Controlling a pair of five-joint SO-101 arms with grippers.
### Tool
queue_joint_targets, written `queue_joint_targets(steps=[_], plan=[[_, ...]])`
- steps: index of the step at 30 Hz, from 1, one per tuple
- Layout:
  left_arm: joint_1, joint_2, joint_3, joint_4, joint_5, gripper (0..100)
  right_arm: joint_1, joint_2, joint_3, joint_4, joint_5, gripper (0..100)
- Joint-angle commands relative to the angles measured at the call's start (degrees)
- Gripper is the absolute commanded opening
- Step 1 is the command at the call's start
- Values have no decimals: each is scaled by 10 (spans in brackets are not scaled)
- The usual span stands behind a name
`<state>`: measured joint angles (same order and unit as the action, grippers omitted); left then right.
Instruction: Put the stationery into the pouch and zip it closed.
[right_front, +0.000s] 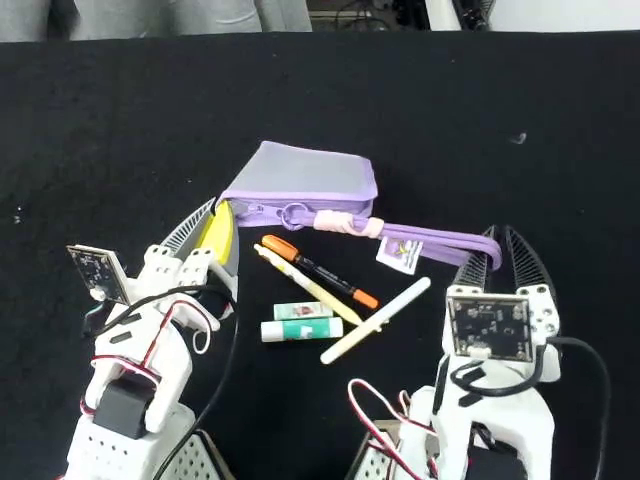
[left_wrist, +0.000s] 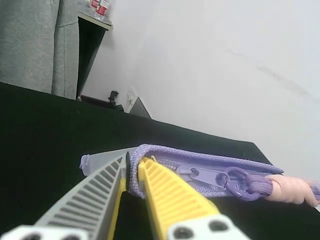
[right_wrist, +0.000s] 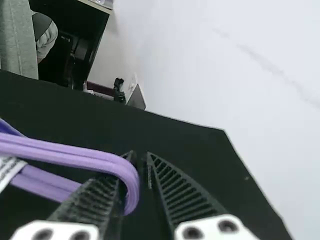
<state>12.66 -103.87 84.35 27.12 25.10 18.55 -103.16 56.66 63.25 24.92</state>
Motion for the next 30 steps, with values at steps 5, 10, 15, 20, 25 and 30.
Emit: queue_joint_targets(steps=[5,10,15,20,25,30], plan=[[-13,-4,-4,-18,-7,30,89,-54,-64,-16,22,11],[-13,-4,5,-26,-7,30,118,-47,-67,-18,24,11],[-13,-4,16,-42,-8,29,176,37,-82,-39,24,11],[-13,-4,16,-41,-9,29,252,161,-108,-77,19,11],[-13,-3,16,-40,-9,29,285,240,-139,-87,19,11],[-8,-3,17,-39,-10,29,257,224,-146,-72,-4,11]])
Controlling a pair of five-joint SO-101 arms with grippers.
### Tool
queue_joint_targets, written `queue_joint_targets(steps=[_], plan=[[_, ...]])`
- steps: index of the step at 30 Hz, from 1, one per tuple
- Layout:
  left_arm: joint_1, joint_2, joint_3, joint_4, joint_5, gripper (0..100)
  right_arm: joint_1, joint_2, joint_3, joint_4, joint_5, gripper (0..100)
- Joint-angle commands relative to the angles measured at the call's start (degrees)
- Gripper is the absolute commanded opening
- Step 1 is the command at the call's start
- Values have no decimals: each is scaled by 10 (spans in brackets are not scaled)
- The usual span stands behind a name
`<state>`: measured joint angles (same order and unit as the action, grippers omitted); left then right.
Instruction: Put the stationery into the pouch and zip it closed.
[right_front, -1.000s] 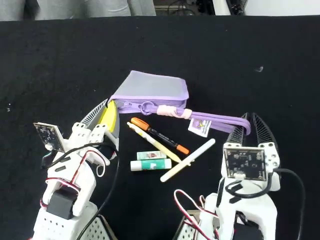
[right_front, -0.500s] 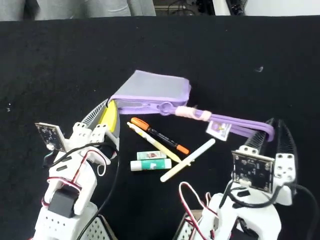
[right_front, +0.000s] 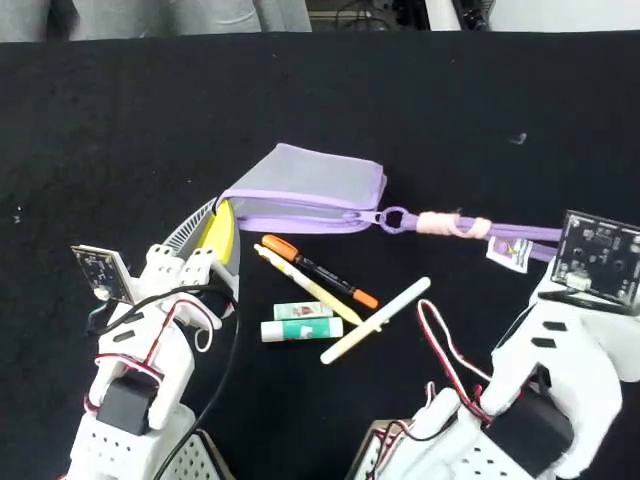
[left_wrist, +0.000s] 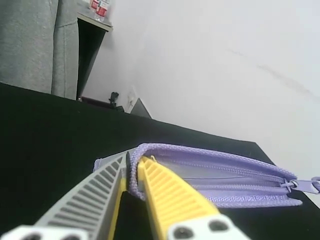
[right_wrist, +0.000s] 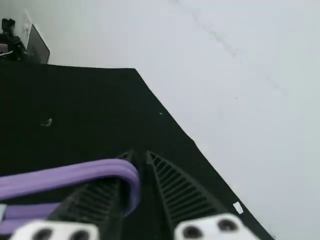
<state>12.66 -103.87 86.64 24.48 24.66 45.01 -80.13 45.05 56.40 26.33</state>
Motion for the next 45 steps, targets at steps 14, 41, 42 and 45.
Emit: queue_joint_targets(steps=[14,41,42,45], plan=[[51,4,-35,55,-54,30,-44,-23,-29,22,-22,11],[65,426,-111,-163,-94,173,-44,-23,-26,33,-23,11],[69,443,-116,-174,-95,173,-44,-23,-26,33,-23,11],[88,493,-136,-195,-97,173,-44,-23,-26,33,-23,11]])
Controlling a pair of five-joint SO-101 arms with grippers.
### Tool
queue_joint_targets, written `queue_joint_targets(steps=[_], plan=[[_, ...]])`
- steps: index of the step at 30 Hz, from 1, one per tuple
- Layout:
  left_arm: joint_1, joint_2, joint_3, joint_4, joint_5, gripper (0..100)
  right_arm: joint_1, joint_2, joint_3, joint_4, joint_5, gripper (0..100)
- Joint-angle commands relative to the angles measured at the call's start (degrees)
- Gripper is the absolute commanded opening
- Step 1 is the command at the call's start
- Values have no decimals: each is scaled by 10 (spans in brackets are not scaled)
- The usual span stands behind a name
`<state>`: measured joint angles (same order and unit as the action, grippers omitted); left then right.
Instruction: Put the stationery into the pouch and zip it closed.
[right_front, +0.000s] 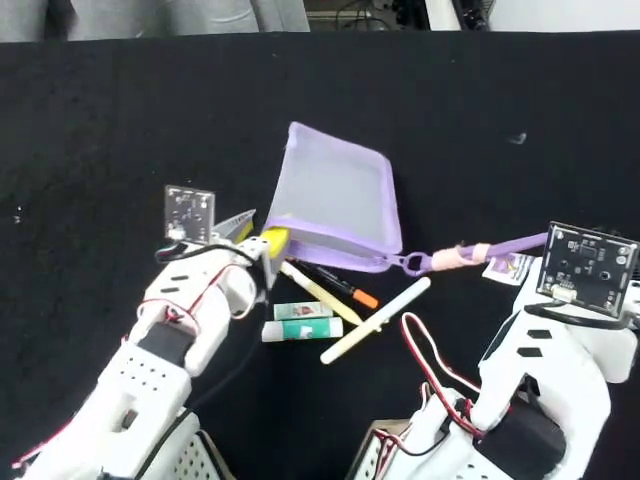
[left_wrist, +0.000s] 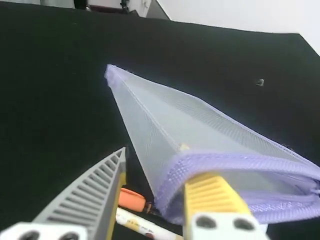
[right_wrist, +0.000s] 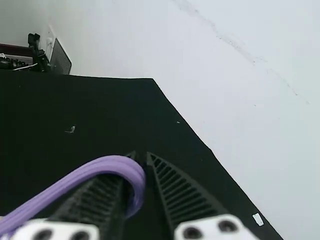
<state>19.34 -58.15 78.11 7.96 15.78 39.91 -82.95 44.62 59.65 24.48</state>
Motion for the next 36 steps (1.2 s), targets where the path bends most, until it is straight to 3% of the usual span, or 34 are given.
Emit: queue_joint_targets(steps=[1,6,9,18,22,24,31,36], plan=[[28,54,-58,-32,-8,173,7,5,-22,1,-4,11],[30,149,-99,-63,-10,177,7,5,-22,1,-4,11],[35,220,-140,-79,-47,178,7,5,-22,1,-4,11],[44,460,-327,-84,-56,171,7,5,-22,0,-4,11],[44,537,-353,-168,-62,66,7,5,-17,-2,-4,11],[44,549,-348,-204,-62,27,7,5,-10,-4,-4,11],[37,494,-313,-205,-56,28,7,10,-9,-2,-4,18],[37,398,-279,-173,-55,27,7,7,-9,2,-66,177]])
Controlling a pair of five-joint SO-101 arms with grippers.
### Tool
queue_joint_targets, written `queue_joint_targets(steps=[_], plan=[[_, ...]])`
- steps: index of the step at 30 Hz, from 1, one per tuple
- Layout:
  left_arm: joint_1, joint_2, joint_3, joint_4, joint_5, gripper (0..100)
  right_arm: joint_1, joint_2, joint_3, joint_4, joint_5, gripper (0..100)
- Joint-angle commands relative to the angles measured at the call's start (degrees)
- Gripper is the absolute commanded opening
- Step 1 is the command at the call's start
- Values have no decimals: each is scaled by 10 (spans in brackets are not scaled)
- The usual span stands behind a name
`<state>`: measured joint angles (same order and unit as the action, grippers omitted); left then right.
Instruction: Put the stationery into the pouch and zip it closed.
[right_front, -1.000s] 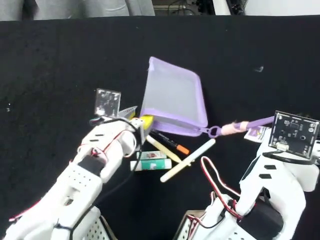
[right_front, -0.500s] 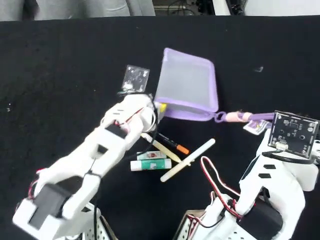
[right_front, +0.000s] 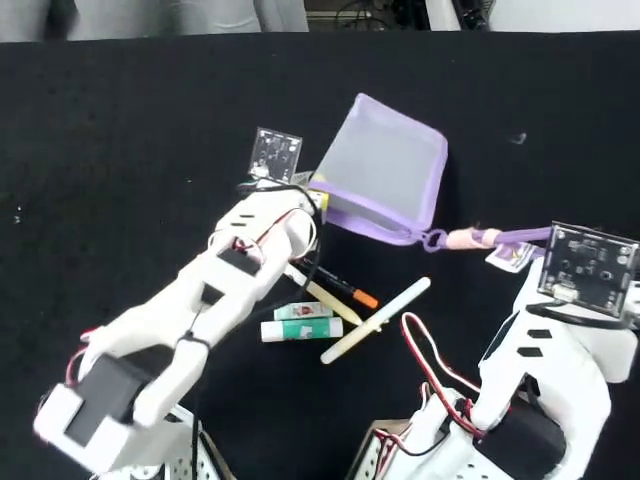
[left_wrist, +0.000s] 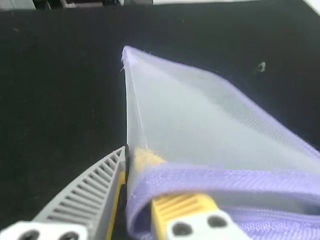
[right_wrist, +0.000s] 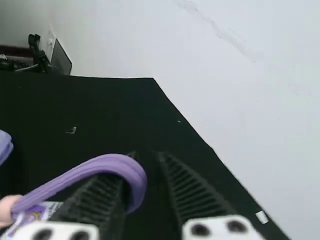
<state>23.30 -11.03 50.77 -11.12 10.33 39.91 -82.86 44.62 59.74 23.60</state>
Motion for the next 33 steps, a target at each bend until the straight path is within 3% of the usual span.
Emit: queue_joint_targets(steps=[1,7,17,26,33], plan=[[-3,-95,-9,50,-1,27,7,5,-9,2,-69,214],[-58,-198,-102,282,40,27,-40,4,-15,22,-70,358],[-171,-201,-316,564,71,27,-236,10,-110,152,-70,372],[-213,-76,-553,752,71,27,-522,36,-174,280,-76,371],[-215,95,-818,927,67,27,-626,169,-222,353,-76,371]])
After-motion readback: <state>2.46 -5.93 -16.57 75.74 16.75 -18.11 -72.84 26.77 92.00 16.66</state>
